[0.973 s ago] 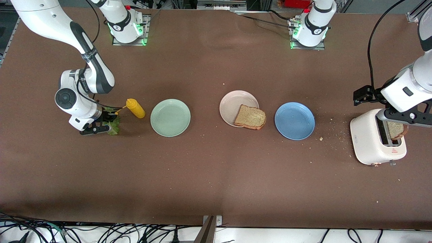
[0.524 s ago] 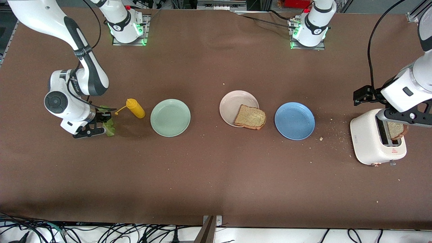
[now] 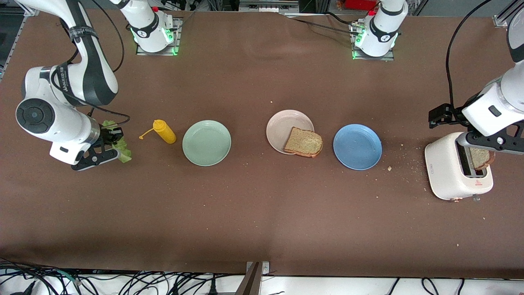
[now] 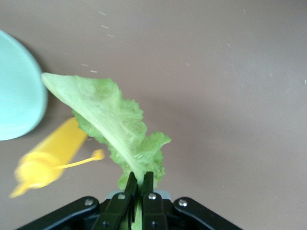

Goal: Make sandwich in beige plate with both arms
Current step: 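Carry the lettuce leaf with the right gripper over the bread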

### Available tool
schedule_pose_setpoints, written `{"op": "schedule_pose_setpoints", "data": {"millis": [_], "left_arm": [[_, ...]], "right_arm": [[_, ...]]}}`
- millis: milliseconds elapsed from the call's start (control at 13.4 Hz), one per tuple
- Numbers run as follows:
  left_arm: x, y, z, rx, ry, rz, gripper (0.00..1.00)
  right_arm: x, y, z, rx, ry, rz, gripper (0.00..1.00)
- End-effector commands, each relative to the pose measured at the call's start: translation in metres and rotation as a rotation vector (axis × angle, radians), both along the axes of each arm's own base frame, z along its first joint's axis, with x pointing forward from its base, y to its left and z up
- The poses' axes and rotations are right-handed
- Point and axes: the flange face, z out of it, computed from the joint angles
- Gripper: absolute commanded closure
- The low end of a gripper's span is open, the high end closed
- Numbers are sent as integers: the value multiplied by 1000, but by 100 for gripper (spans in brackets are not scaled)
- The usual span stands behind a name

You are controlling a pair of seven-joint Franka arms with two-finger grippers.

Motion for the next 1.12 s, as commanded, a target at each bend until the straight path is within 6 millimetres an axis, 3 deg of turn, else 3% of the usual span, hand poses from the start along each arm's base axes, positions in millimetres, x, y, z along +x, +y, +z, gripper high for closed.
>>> {"op": "schedule_pose_setpoints", "data": {"millis": [0,150,299,524,748,1048], "left_arm": [[-5,2,7,24,-4,9,0],[-5,2,7,24,-4,9,0],[-4,5,7,23,-3,6,0],[-4,10,7,20,0,-21,0],[-4,10,7,18,1,-23,0],[-4,18,8,19,0,-12,0]], "right_arm": [[-7,56,45,15,18,79,100],[-26,119,60,35,-6,124,100],[-57,197,75,59,-48,155,100],[-93,292,73,140,-142,155,100],[-115,357,44,283,-143,138,100],[-118,410,-14,451,-161,95,100]]}}
